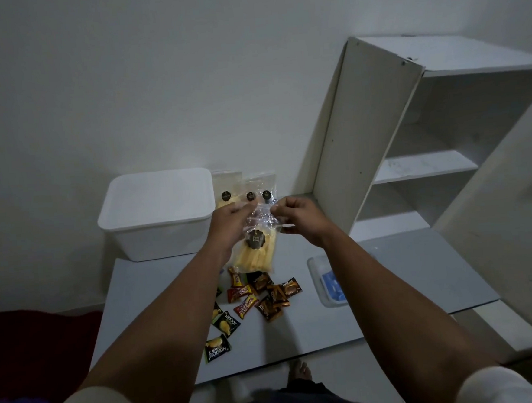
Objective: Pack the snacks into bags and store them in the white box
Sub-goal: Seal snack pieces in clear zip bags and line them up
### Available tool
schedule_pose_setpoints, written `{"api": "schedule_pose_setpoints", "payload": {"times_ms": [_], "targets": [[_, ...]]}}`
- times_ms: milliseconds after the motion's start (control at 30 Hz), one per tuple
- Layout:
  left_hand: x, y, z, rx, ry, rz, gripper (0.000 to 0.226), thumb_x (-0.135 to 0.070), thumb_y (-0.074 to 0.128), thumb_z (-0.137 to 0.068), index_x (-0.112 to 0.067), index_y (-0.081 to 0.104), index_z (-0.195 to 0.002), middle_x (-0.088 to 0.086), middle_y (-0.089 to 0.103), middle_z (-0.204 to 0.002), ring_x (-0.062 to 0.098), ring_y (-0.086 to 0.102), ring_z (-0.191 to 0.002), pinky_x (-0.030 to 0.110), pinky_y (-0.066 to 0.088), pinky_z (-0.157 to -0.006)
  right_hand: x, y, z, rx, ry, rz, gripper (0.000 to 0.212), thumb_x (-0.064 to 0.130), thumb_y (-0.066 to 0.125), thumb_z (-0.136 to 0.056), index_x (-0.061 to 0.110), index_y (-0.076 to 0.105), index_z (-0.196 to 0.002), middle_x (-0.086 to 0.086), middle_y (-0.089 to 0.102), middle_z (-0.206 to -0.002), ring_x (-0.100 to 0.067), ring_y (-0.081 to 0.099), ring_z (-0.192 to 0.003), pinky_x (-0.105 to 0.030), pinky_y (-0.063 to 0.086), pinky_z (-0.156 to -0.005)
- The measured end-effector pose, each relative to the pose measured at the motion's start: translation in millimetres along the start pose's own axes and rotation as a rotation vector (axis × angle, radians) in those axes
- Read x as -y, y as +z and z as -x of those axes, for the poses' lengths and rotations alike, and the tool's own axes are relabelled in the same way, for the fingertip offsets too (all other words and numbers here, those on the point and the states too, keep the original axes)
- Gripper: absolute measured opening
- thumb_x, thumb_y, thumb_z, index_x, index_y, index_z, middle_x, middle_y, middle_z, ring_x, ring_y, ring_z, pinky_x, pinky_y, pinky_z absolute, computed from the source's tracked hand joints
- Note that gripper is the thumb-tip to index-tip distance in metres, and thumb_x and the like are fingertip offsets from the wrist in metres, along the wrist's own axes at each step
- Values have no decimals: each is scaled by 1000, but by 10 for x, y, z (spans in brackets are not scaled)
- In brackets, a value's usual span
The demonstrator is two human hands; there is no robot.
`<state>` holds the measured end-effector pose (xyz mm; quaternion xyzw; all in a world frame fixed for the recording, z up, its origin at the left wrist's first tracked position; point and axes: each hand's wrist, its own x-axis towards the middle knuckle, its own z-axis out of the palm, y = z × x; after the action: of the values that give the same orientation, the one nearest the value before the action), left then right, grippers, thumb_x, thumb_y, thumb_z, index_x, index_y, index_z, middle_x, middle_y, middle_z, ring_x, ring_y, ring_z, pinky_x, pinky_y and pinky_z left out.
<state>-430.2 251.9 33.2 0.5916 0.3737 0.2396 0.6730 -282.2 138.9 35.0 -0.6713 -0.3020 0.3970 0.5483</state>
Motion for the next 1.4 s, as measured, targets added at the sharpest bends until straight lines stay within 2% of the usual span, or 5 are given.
{"api": "schedule_pose_setpoints", "payload": {"times_ms": [433,633,833,1267,1400], "targets": [[-9,80,-35,-14,44,-13,14,-29,73,-90,-17,74,-97,6,75,-89,11,68,-73,26,58,-69,50,14,25,-39,-25,-73,20,17,69,-95,19,61,-76,2,71,-85,-15,69,-79,-37,52,-81],[-32,130,-59,16,79,-58,11,-19,70,-92,-9,73,-95,3,73,-83,14,66,-71,31,56,-72,9,31,46,-46,-16,-98,20,22,73,-92,6,70,-105,-7,74,-94,-24,72,-91,-41,56,-88],[-5,152,-61,50,32,-18,19,-28,58,-100,-14,71,-104,8,77,-93,17,72,-79,33,60,-76,20,27,18,-82,-29,-109,18,18,72,-92,20,65,-75,-3,68,-82,-17,66,-79,-38,47,-80],[22,75,-87,-40,132,-115,28,-29,48,-106,-18,70,-92,9,73,-97,19,69,-86,28,58,-69,-9,-16,-20,-148,-32,-155,17,22,69,-95,19,66,-78,2,67,-78,-13,61,-74,-40,49,-84],[21,32,-136,-42,170,-198,36,-35,48,-104,-13,69,-84,17,73,-91,34,70,-85,44,59,-79,-15,-7,-18,-116,-12,-144,14,29,77,-88,16,73,-89,0,71,-83,-16,64,-77,-38,49,-82]]}}
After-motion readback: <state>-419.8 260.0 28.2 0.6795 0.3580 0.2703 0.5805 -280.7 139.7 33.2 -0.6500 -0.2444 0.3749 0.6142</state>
